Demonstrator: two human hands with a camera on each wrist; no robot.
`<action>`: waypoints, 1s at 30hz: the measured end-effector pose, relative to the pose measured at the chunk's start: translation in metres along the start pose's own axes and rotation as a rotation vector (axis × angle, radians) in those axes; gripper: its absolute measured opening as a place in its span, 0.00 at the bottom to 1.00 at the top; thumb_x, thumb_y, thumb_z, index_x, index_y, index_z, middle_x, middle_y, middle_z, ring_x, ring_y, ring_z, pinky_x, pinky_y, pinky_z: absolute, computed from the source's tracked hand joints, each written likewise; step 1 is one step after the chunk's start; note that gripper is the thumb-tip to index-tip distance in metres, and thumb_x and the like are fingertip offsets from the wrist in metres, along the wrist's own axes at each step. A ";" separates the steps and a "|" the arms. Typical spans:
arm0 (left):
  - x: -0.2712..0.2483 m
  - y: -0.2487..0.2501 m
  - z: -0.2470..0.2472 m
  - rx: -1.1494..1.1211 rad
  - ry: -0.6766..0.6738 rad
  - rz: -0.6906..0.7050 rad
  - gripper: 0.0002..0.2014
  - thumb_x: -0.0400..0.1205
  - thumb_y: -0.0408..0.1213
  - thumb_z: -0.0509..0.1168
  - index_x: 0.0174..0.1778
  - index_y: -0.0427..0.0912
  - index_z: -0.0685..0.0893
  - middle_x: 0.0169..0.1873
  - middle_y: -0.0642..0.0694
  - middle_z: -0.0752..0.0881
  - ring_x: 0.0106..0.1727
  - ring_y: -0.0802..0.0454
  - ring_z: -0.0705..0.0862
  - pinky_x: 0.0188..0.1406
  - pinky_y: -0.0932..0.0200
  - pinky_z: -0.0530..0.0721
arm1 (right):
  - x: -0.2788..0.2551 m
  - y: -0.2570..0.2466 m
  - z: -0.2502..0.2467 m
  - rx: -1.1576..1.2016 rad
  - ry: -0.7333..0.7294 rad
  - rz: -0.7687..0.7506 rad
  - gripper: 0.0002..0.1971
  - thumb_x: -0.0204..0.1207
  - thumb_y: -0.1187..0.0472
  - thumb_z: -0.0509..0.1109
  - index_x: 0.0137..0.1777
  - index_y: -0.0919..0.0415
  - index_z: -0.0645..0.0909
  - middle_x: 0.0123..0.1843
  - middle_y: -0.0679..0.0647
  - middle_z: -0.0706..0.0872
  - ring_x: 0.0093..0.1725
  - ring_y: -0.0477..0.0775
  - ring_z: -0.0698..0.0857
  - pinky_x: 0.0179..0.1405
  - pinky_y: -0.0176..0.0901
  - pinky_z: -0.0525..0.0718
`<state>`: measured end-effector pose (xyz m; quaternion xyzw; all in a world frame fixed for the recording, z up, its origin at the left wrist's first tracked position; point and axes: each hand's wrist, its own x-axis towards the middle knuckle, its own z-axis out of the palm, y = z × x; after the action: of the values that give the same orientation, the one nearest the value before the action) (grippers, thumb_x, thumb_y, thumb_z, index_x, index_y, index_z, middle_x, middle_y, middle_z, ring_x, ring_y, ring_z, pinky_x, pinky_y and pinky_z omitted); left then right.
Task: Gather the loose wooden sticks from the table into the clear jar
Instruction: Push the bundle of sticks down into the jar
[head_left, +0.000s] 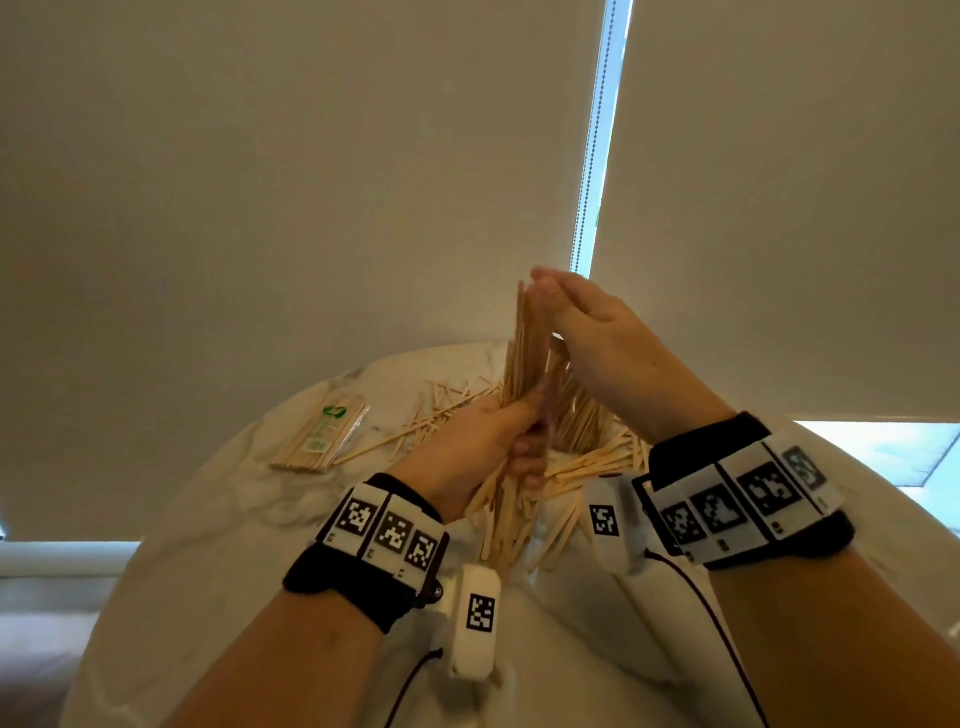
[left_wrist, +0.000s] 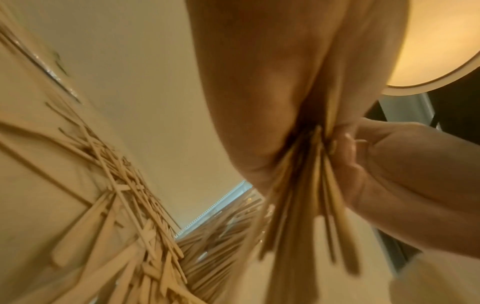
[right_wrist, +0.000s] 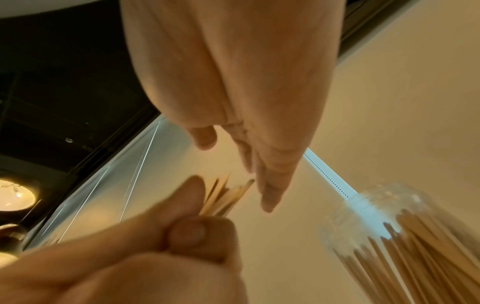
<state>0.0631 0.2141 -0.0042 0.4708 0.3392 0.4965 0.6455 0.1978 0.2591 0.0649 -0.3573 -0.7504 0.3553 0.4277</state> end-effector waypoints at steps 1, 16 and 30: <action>0.001 0.001 -0.003 -0.074 0.039 0.038 0.17 0.84 0.53 0.64 0.36 0.45 0.77 0.23 0.50 0.65 0.23 0.55 0.67 0.25 0.61 0.74 | -0.003 0.002 0.001 -0.025 0.048 0.011 0.29 0.85 0.36 0.57 0.82 0.47 0.68 0.74 0.42 0.79 0.71 0.45 0.80 0.74 0.54 0.77; 0.012 -0.005 -0.038 -0.647 0.432 0.408 0.14 0.88 0.47 0.60 0.40 0.44 0.72 0.26 0.51 0.66 0.22 0.59 0.67 0.20 0.64 0.73 | -0.046 0.016 0.020 -0.476 -0.715 0.256 0.12 0.89 0.55 0.61 0.46 0.57 0.81 0.35 0.49 0.85 0.29 0.45 0.81 0.31 0.38 0.82; 0.010 -0.006 -0.067 -0.642 0.603 0.395 0.16 0.87 0.52 0.62 0.38 0.46 0.74 0.25 0.53 0.68 0.22 0.59 0.64 0.19 0.65 0.66 | -0.039 0.023 -0.039 -0.333 -0.476 0.348 0.13 0.90 0.56 0.57 0.52 0.60 0.81 0.40 0.54 0.90 0.35 0.53 0.89 0.37 0.45 0.85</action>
<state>0.0076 0.2419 -0.0311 0.1382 0.2451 0.8035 0.5246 0.2523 0.2465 0.0455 -0.4520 -0.8048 0.3688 0.1090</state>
